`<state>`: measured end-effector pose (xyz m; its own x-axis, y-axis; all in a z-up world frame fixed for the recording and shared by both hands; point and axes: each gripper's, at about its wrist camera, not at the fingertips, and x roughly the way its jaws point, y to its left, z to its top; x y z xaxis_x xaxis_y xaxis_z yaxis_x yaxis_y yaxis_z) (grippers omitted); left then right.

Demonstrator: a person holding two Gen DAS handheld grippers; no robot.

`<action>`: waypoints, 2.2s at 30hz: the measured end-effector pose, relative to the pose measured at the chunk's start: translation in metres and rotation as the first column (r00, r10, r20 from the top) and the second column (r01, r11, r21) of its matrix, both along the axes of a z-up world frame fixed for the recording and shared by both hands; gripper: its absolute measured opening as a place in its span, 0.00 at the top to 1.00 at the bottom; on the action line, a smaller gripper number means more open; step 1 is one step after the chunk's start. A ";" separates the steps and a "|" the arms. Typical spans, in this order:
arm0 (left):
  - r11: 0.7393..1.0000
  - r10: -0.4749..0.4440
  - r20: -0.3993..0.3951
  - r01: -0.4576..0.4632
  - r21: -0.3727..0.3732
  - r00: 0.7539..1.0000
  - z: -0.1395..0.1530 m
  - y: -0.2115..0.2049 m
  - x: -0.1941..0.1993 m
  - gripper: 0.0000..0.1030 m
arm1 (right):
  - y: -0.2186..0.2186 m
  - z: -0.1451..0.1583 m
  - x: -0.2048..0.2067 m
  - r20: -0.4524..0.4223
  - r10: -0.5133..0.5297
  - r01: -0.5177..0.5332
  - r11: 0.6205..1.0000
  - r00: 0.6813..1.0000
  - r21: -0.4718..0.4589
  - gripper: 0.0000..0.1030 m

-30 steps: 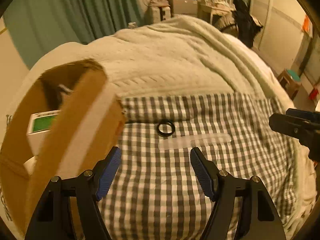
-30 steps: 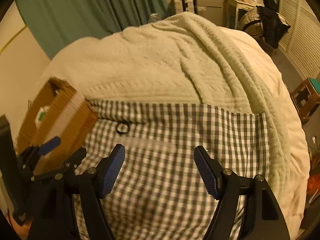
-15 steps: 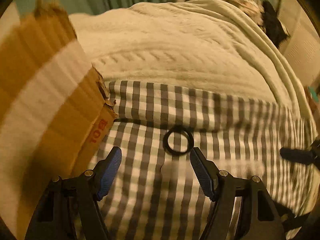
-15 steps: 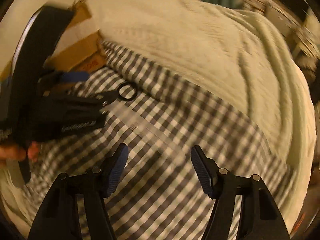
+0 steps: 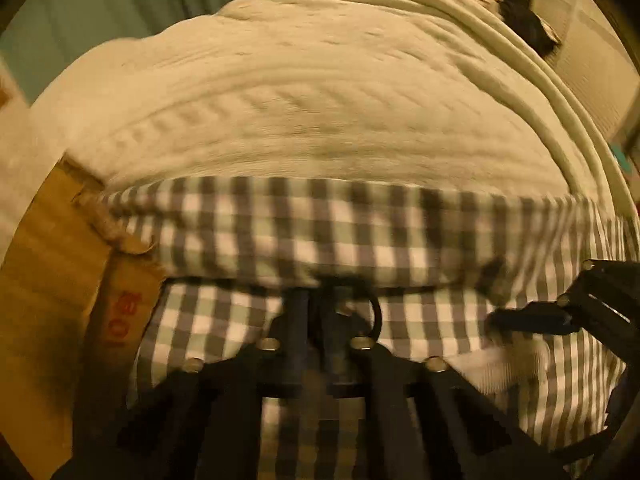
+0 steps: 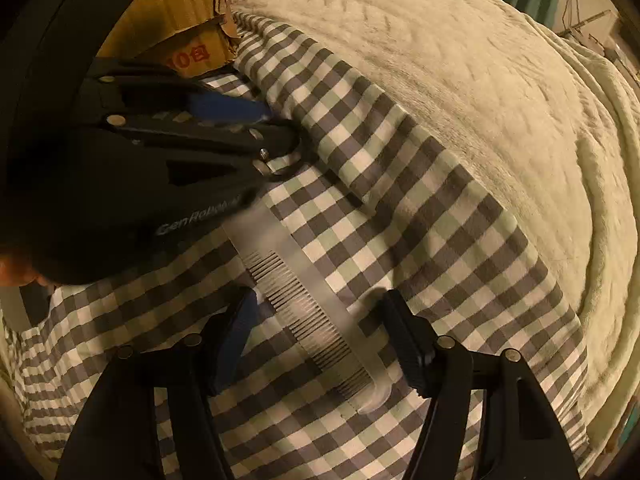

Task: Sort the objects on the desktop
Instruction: 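Grasp the black hair tie with the left gripper while the right grasps the clear comb, then carry the hair tie and comb over the cardboard box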

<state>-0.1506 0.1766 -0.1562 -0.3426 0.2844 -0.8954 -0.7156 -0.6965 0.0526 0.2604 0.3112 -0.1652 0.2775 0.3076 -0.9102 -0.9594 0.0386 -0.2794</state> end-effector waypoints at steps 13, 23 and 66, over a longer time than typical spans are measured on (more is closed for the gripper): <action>0.996 -0.063 0.022 0.062 0.056 0.998 0.048 -0.029 0.025 0.97 | -0.047 0.015 -0.019 -0.088 -0.221 0.220 0.975 0.971 -0.017 0.77; 0.990 -0.072 0.003 0.071 0.118 0.997 0.103 -0.064 0.046 0.97 | -0.119 0.051 -0.033 -0.242 -0.522 0.544 0.839 0.818 0.029 0.96; 0.939 -0.020 0.116 -0.021 0.344 0.993 0.166 -0.118 0.028 0.97 | -0.073 0.151 -0.050 -0.145 -0.605 0.618 0.733 0.783 0.285 0.75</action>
